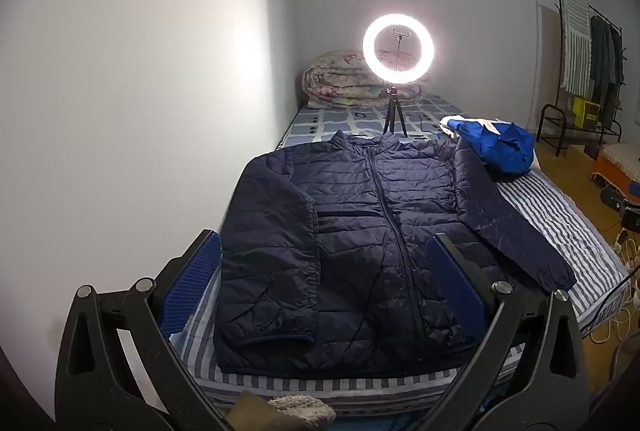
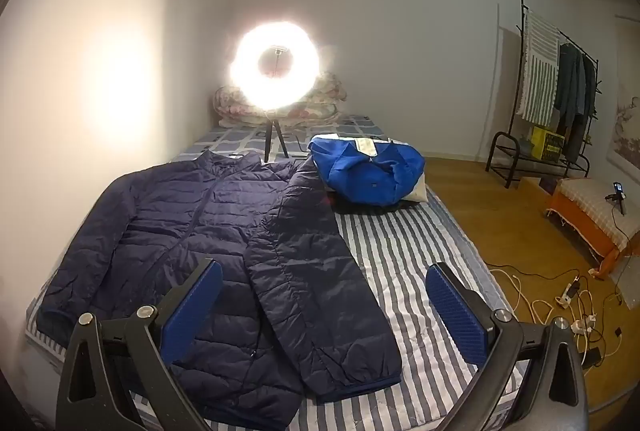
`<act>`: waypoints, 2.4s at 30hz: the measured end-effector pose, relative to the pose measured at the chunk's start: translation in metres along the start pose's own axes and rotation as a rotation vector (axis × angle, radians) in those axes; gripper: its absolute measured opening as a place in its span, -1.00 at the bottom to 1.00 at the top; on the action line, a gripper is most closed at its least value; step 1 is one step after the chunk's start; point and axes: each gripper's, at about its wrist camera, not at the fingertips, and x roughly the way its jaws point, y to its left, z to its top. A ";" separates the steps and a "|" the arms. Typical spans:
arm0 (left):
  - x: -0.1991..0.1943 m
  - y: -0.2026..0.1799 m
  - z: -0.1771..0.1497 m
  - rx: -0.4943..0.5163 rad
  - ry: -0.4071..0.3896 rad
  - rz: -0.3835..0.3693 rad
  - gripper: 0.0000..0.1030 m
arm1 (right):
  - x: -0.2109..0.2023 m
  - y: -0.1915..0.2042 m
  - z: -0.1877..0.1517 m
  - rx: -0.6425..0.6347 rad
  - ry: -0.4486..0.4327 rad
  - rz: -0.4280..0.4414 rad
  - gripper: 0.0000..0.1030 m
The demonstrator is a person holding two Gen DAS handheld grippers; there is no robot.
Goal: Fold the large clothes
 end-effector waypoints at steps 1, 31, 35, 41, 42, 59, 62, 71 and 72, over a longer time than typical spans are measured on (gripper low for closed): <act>0.000 0.000 0.000 -0.001 0.001 0.000 1.00 | 0.000 0.000 0.000 0.001 -0.001 -0.001 0.99; -0.004 0.005 0.011 -0.015 -0.011 0.005 1.00 | 0.002 0.003 -0.003 -0.005 0.006 0.001 0.99; -0.007 0.007 0.016 -0.020 -0.015 0.009 1.00 | 0.002 0.003 -0.003 -0.005 0.005 0.002 1.00; -0.008 0.007 0.018 -0.021 -0.018 0.009 1.00 | 0.002 0.003 -0.003 -0.002 0.006 0.001 0.99; -0.008 0.007 0.018 -0.021 -0.018 0.009 1.00 | 0.002 0.003 -0.003 -0.003 0.006 0.001 0.99; -0.010 0.007 0.018 -0.022 -0.023 0.011 1.00 | 0.003 0.004 -0.003 -0.003 0.009 0.001 0.99; -0.010 0.007 0.018 -0.020 -0.023 0.011 1.00 | 0.003 0.004 -0.003 -0.002 0.010 0.001 1.00; -0.010 0.007 0.016 -0.022 -0.024 0.010 1.00 | 0.004 0.009 -0.002 -0.005 0.013 0.005 0.99; -0.010 0.007 0.017 -0.022 -0.023 0.010 1.00 | 0.005 0.009 -0.003 -0.005 0.013 0.006 0.99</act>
